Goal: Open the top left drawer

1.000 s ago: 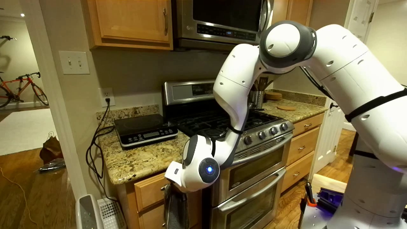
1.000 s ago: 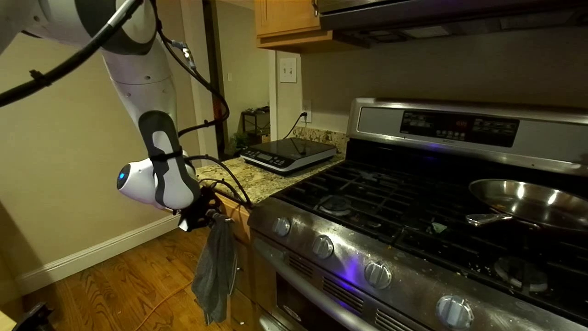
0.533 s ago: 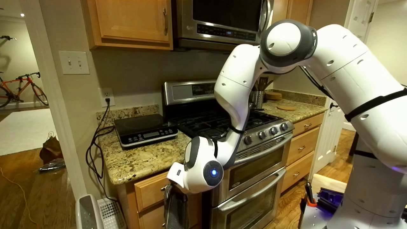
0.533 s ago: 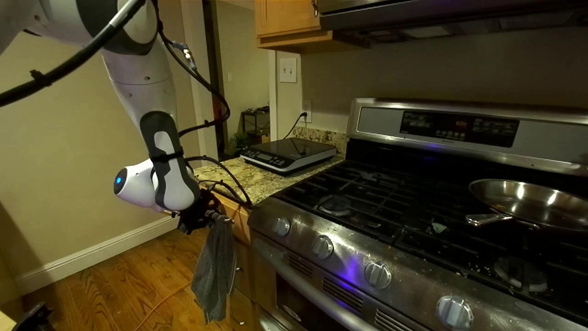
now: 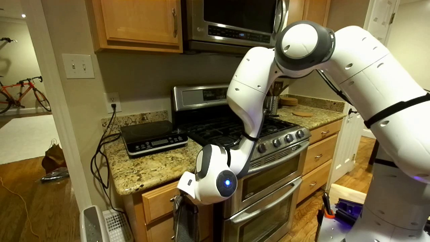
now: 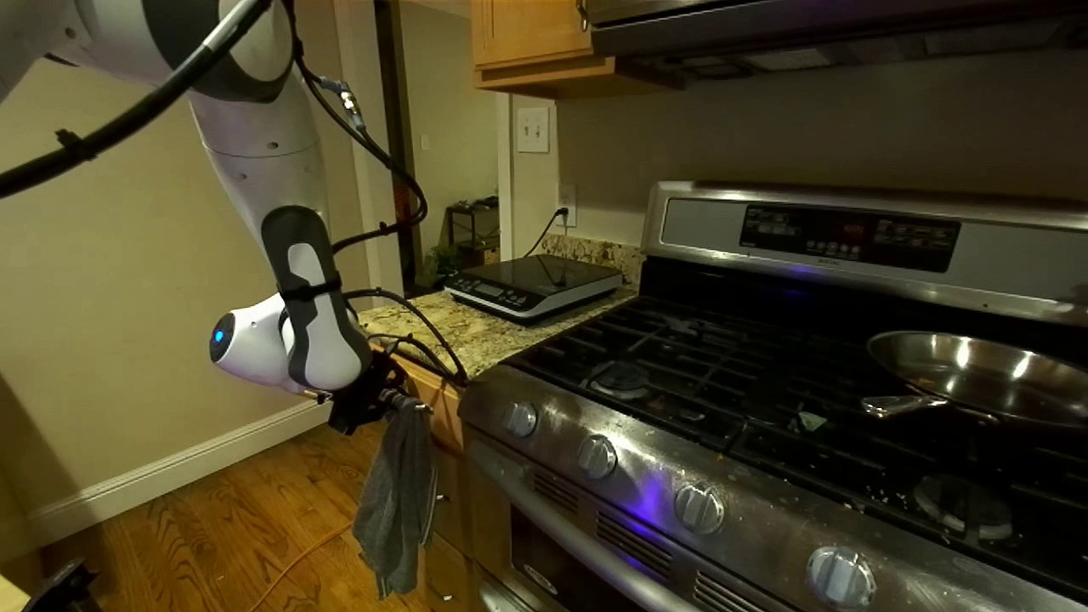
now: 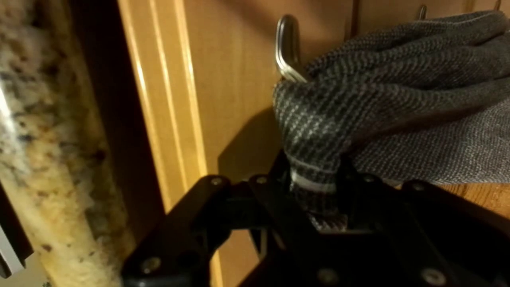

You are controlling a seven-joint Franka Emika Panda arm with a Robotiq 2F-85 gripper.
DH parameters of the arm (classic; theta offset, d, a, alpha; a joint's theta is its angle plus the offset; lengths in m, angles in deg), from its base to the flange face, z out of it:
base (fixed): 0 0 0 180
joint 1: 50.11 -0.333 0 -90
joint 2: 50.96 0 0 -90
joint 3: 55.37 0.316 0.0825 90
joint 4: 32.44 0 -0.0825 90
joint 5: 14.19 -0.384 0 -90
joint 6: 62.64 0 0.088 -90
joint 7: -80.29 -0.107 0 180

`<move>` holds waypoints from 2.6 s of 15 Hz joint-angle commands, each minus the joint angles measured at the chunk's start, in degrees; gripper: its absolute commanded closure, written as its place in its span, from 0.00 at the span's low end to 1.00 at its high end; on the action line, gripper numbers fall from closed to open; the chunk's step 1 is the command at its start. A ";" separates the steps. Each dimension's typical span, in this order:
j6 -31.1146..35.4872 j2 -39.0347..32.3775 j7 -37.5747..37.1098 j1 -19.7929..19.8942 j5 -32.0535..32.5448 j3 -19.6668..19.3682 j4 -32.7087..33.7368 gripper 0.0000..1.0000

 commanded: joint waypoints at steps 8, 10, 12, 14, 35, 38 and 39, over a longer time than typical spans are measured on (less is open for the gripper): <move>-1.16 1.41 -2.66 -0.08 1.77 0.92 -2.84 0.92; -1.43 1.78 -3.53 -0.24 2.34 1.38 -4.05 0.92; -1.80 2.19 -4.64 -0.43 3.46 2.05 -5.42 0.92; -2.76 2.69 -6.23 -0.71 4.87 2.61 -7.00 0.92; -5.27 13.19 -19.35 -4.03 8.22 11.61 -28.08 0.48; -3.97 14.95 -18.38 -4.42 7.17 12.10 -28.83 0.30; -3.20 15.66 -18.07 -4.44 6.84 12.30 -29.01 0.23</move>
